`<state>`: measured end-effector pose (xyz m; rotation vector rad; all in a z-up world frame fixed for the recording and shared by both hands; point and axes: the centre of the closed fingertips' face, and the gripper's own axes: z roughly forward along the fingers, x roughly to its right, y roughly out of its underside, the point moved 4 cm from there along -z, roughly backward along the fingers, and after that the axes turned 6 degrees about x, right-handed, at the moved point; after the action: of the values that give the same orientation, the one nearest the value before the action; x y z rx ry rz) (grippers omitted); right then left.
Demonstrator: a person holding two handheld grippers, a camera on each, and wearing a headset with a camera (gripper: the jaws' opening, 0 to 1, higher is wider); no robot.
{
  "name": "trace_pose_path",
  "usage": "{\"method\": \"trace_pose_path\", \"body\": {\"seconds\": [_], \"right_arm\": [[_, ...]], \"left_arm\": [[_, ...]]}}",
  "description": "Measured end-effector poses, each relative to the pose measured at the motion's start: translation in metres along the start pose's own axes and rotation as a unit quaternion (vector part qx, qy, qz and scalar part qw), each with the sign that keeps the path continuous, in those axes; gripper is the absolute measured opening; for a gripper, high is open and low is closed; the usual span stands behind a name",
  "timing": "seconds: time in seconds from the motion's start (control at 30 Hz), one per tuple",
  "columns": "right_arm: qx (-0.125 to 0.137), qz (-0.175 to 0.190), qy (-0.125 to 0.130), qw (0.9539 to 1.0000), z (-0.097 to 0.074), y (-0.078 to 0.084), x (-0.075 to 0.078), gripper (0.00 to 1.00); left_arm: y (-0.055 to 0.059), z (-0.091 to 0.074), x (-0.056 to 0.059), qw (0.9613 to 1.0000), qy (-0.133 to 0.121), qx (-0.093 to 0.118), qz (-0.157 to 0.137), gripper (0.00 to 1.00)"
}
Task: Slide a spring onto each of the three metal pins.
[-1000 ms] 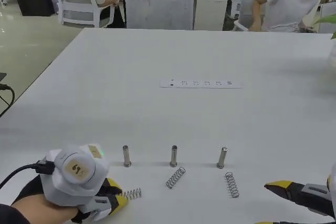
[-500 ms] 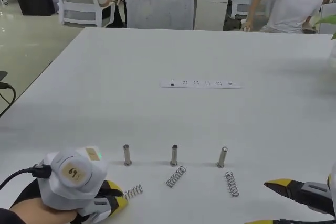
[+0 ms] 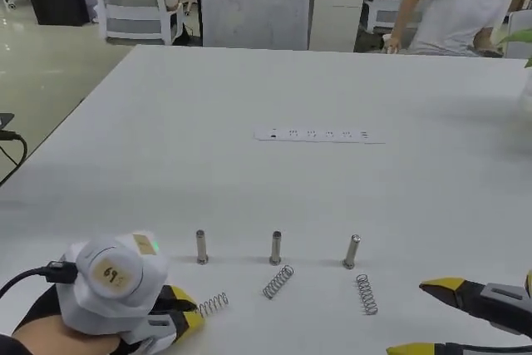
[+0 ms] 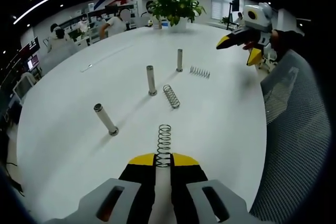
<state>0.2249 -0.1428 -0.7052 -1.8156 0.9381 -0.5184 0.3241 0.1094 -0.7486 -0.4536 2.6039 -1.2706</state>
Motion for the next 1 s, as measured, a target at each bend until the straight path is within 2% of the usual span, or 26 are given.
{"method": "trace_pose_path", "body": {"seconds": [0.13, 0.33, 0.7, 1.0], "right_arm": [[0.002, -0.004, -0.003, 1.0, 0.0, -0.004, -0.001, 0.6], [0.01, -0.012, -0.011, 0.9998, 0.001, -0.012, 0.0, 0.59], [0.005, -0.025, -0.035, 0.9991, 0.009, -0.019, 0.001, 0.58], [0.002, -0.046, -0.067, 0.9967, 0.024, -0.033, -0.009, 0.57]], "left_arm": [[-0.008, -0.005, 0.004, 0.9998, 0.001, 0.018, 0.005, 0.02], [-0.016, -0.01, 0.011, 0.9994, 0.003, 0.032, 0.011, 0.02], [-0.023, -0.013, 0.019, 0.999, 0.004, 0.044, 0.01, 0.02], [-0.028, -0.014, 0.022, 0.9986, 0.005, 0.049, 0.016, 0.02]]}}
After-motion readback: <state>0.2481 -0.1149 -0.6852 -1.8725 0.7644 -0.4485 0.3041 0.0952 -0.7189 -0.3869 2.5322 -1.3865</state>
